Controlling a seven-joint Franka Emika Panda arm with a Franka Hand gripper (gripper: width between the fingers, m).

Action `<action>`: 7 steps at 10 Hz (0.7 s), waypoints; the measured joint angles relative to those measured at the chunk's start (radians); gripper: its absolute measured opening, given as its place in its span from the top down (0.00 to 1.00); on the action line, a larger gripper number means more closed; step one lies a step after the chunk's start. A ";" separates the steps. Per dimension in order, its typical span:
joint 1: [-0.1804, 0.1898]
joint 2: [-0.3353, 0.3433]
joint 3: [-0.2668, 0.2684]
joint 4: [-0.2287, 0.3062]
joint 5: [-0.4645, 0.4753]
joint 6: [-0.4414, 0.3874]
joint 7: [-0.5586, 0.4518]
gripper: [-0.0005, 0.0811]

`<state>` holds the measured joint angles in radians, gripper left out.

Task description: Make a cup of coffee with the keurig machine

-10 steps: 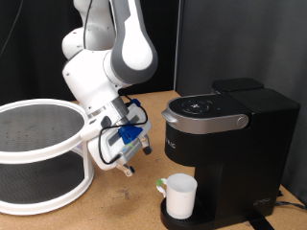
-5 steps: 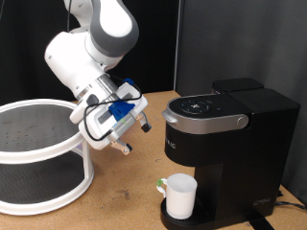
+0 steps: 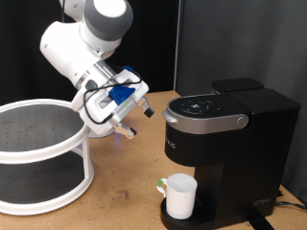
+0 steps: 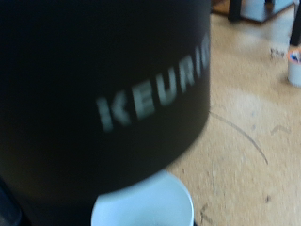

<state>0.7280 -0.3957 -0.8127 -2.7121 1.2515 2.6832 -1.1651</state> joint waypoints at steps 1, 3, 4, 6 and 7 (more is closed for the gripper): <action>0.000 -0.038 0.012 0.004 0.002 0.000 -0.006 0.01; -0.014 -0.123 0.038 0.004 -0.032 -0.013 0.011 0.01; -0.040 -0.158 0.066 0.002 -0.082 -0.024 0.063 0.01; -0.103 -0.218 0.134 0.000 -0.177 -0.058 0.185 0.01; -0.133 -0.245 0.163 0.000 -0.216 -0.077 0.243 0.01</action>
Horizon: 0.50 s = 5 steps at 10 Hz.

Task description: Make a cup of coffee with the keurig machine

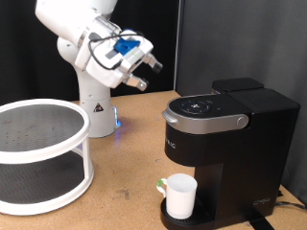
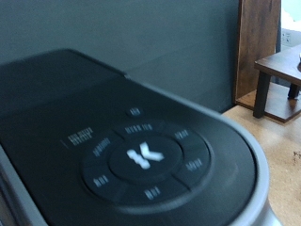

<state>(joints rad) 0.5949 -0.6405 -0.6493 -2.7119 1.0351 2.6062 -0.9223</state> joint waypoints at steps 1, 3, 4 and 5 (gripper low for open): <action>-0.031 -0.026 0.029 0.000 -0.038 -0.020 0.056 0.01; -0.083 -0.077 0.076 0.003 -0.089 -0.054 0.149 0.01; -0.103 -0.101 0.092 0.004 -0.095 -0.066 0.199 0.01; -0.119 -0.123 0.103 0.000 -0.096 -0.078 0.238 0.01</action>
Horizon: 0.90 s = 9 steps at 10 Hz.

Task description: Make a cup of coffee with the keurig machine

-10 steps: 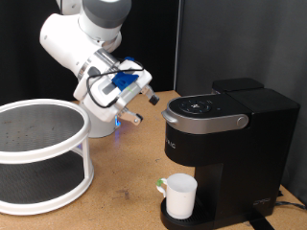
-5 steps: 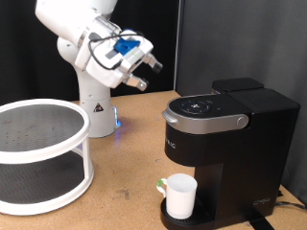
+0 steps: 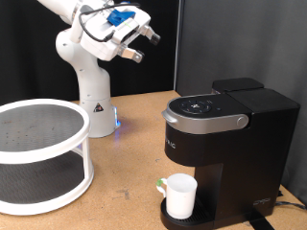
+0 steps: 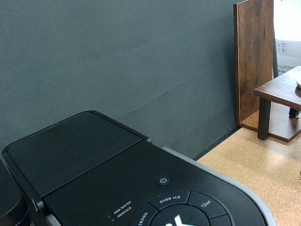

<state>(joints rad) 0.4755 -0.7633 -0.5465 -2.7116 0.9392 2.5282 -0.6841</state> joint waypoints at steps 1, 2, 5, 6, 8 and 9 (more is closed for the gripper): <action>0.000 0.002 0.000 0.000 0.000 0.000 -0.007 0.01; 0.003 0.006 0.001 0.002 0.000 0.000 -0.007 0.01; 0.032 0.042 0.051 0.049 -0.025 0.035 0.008 0.01; 0.029 0.062 0.080 0.073 -0.078 0.033 0.027 0.01; 0.013 0.108 0.142 0.128 -0.232 0.005 0.081 0.01; -0.001 0.135 0.167 0.169 -0.333 -0.058 0.116 0.01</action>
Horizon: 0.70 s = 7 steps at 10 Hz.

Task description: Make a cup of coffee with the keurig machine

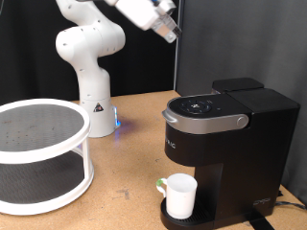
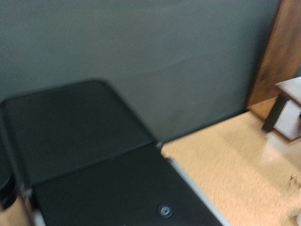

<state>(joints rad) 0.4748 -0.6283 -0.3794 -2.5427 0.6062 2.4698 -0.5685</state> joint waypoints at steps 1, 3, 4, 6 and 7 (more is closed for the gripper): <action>-0.012 0.032 0.020 0.049 -0.088 -0.083 0.046 0.01; -0.026 0.086 0.030 0.101 -0.115 -0.128 0.066 0.01; -0.025 0.085 0.028 0.102 -0.129 -0.161 0.043 0.01; -0.027 0.104 0.043 0.155 -0.275 -0.274 0.037 0.01; -0.028 0.127 0.060 0.193 -0.349 -0.304 0.048 0.01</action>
<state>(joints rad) 0.4464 -0.5013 -0.3191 -2.3495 0.2569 2.1658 -0.5207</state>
